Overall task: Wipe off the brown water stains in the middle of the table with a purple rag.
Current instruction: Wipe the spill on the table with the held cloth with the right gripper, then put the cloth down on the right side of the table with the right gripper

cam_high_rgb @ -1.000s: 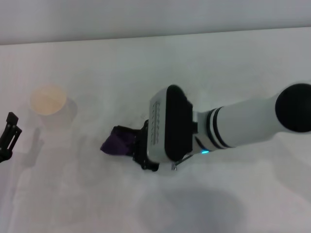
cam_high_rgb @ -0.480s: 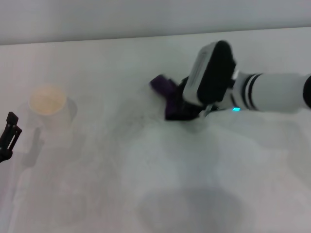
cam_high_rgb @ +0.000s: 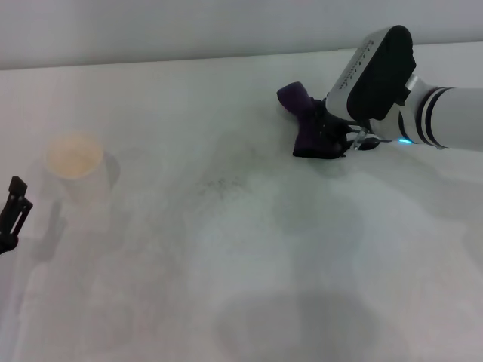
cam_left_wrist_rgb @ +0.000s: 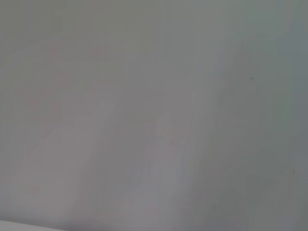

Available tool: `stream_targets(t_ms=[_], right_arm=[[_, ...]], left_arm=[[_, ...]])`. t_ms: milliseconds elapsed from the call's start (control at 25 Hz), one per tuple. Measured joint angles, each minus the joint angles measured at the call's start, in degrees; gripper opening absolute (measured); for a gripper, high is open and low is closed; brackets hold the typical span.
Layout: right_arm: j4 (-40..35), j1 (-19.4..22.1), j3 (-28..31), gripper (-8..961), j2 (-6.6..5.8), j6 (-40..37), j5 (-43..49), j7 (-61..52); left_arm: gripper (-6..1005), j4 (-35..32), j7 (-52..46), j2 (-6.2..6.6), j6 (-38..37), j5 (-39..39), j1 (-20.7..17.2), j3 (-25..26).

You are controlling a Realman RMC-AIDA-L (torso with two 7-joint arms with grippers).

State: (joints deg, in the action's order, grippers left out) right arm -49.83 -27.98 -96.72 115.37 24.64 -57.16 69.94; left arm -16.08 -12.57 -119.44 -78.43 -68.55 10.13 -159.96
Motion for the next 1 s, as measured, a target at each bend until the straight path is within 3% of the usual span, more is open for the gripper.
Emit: stream_targets(t_ms=[160, 360, 560, 760, 1000], right_arm=[[-1.2, -0.4, -3.5, 99, 0.38, 2.2, -0.3, -0.1], [-4.1, -2.0, -13.5, 102, 0.58, 4.4, -0.6, -3.6], [-12.9, 0.7, -18.2, 106, 0.39, 11.0, -1.4, -3.5], [-13.9, 1.8, -18.0, 109, 0.32, 13.1, -0.6, -3.0], [-6.6, 2.4, -8.8, 113, -0.03, 7.5, 0.1, -3.0]], left_arm=[[887, 0.0, 0.0, 0.0, -0.1, 0.0, 0.2, 0.0], [887, -0.6, 0.0, 0.0, -0.1, 0.0, 0.3, 0.0], [887, -0.6, 0.0, 0.0, -0.2, 0.0, 0.4, 0.0], [887, -0.6, 0.0, -0.03, -0.3, 0.0, 0.7, 0.0], [887, -0.6, 0.0, -0.09, -0.3, 0.1, 1.3, -0.1]])
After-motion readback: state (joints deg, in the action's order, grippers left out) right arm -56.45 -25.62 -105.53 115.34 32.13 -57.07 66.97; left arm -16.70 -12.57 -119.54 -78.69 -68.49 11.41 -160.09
